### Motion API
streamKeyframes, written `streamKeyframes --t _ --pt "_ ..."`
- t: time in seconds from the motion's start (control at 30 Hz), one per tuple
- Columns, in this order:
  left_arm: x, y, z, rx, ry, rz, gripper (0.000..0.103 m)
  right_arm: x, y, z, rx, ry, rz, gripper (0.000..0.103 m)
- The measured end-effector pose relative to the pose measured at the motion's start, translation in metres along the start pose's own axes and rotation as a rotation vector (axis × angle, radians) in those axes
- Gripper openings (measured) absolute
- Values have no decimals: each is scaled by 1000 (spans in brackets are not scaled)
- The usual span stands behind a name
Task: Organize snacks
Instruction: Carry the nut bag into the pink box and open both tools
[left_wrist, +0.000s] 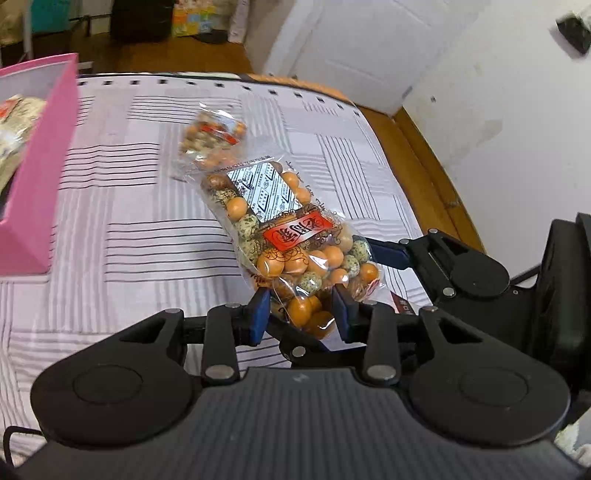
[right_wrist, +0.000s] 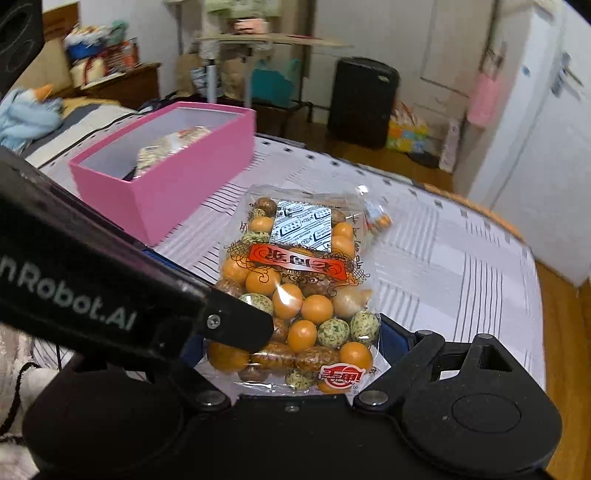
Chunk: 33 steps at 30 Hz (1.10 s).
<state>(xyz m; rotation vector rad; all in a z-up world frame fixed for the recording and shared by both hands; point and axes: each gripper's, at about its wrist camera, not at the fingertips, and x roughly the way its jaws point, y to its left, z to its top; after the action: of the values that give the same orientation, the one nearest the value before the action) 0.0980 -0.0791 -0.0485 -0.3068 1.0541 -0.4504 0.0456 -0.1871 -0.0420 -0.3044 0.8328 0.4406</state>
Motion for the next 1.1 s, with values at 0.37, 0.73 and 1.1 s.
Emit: streamKeyframes --t 0.37,0.73,1.1 --pt "-84 67 18 -106 -163 65 35 3 69 79 -220 -127 57 93" --pt "-116 182 41 -295 -277 179 35 79 137 147 -437 -211 203 93" --pt "-82 261 54 -441 -173 240 36 149 160 162 -582 -168 356 94"
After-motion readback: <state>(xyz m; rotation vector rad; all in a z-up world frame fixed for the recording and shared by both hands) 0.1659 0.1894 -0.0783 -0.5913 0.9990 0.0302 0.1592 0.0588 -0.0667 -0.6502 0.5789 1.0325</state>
